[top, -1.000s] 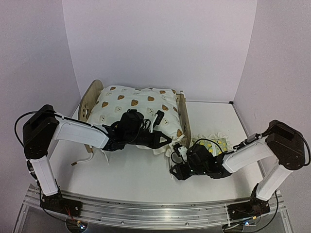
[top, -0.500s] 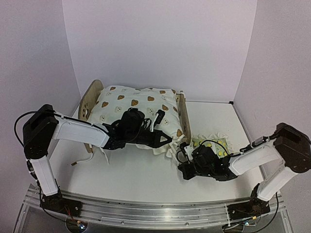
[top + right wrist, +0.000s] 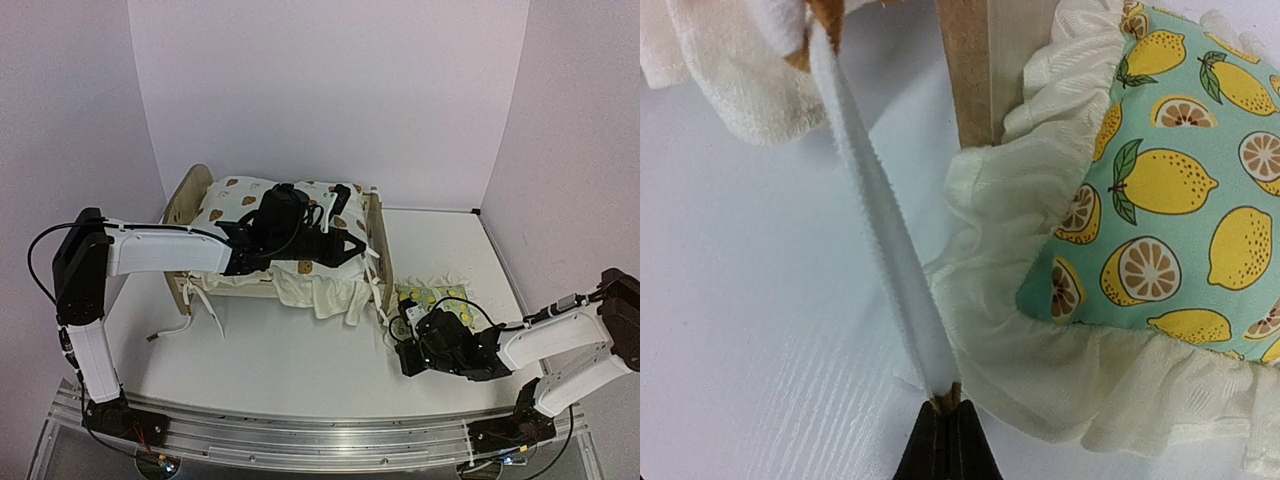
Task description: Set up the pet bed
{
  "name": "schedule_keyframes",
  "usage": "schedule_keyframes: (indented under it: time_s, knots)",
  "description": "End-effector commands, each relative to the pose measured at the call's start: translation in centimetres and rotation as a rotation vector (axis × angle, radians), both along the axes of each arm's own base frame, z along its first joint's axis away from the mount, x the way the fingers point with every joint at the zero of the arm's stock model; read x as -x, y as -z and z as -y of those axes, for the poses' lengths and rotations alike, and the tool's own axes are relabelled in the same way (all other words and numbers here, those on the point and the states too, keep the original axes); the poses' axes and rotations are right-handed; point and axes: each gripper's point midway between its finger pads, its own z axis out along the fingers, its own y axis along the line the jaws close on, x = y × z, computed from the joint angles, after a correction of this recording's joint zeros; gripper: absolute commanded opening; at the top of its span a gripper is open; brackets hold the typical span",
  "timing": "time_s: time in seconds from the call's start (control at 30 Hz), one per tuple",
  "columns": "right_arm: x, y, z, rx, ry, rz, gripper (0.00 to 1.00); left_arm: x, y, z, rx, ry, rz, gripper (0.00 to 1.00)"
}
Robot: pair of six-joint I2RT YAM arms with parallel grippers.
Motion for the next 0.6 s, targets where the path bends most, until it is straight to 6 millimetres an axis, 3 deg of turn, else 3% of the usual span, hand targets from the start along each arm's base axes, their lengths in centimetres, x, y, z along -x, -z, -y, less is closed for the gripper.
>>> schedule_keyframes:
  time_s: [0.0, 0.13, 0.3, 0.4, 0.57]
  knots:
    - [0.4, 0.3, 0.8, 0.013, 0.02, -0.014, 0.0, -3.6, -2.6, 0.1, -0.003, -0.05, 0.087, 0.0]
    - [1.1, 1.0, 0.6, 0.012, -0.002, -0.053, 0.0, -6.2, -4.4, 0.6, 0.027, -0.079, 0.138, 0.0]
    - [2.1, 1.8, -1.0, -0.02, -0.06, -0.139, 0.0, -10.0, -4.6, 1.0, 0.038, -0.108, 0.187, 0.0]
    - [2.9, 2.0, -2.4, -0.052, -0.111, -0.196, 0.0, -12.7, -4.4, 0.3, 0.021, -0.165, 0.22, 0.0]
    - [3.5, 2.0, -2.8, -0.068, -0.126, -0.241, 0.0, -15.7, -3.6, -0.2, 0.029, -0.188, 0.232, 0.0]
